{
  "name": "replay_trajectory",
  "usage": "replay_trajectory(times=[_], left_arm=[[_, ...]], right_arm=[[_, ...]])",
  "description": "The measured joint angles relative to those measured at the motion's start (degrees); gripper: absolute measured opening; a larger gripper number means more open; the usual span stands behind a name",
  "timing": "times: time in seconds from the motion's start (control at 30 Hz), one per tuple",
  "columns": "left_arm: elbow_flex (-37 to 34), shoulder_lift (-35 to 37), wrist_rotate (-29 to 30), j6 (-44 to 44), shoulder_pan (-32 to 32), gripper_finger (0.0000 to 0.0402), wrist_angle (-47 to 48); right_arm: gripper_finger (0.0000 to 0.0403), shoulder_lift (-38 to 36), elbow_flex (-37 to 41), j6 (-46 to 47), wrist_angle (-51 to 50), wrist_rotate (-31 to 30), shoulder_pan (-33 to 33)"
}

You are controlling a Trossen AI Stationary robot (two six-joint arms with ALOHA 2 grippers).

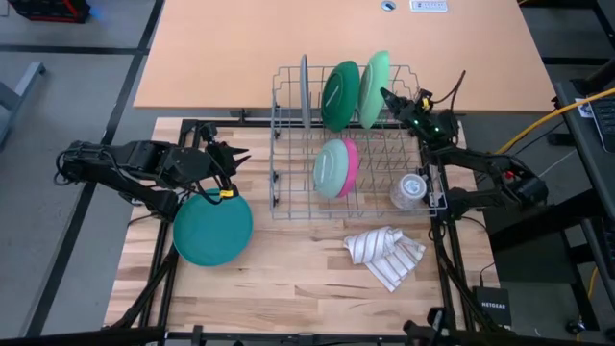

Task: Sort dishes
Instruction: Put the green plate in the dish rack

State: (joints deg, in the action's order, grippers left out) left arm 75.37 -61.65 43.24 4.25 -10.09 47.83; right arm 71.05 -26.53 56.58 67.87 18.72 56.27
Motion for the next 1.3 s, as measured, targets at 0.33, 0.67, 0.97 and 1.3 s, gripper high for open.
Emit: replay_trajectory(times=[0.33,0.67,0.97,1.3], left_arm=[[0.0,0.0,0.0,0.0,0.0,0.0052,0.0],[0.0,0.0,0.0,0.17,0.0,0.0052,0.02],[0.0,0.0,0.0,0.12,0.0,0.0052,0.04],[0.0,0.0,0.0,0.04,0.0,0.0052,0.03]], right_arm=[[0.0009,6.4,-3.55,-0.24,-0.57,-0.93,0.0],[0.0009,6.6,-3.31,1.71,1.89,3.09,0.11],[0.0009,6.36,-3.44,1.68,5.48,13.58,0.01],[0.001,6.38,-3.56,0.46,2.78,12.35,2.92]])
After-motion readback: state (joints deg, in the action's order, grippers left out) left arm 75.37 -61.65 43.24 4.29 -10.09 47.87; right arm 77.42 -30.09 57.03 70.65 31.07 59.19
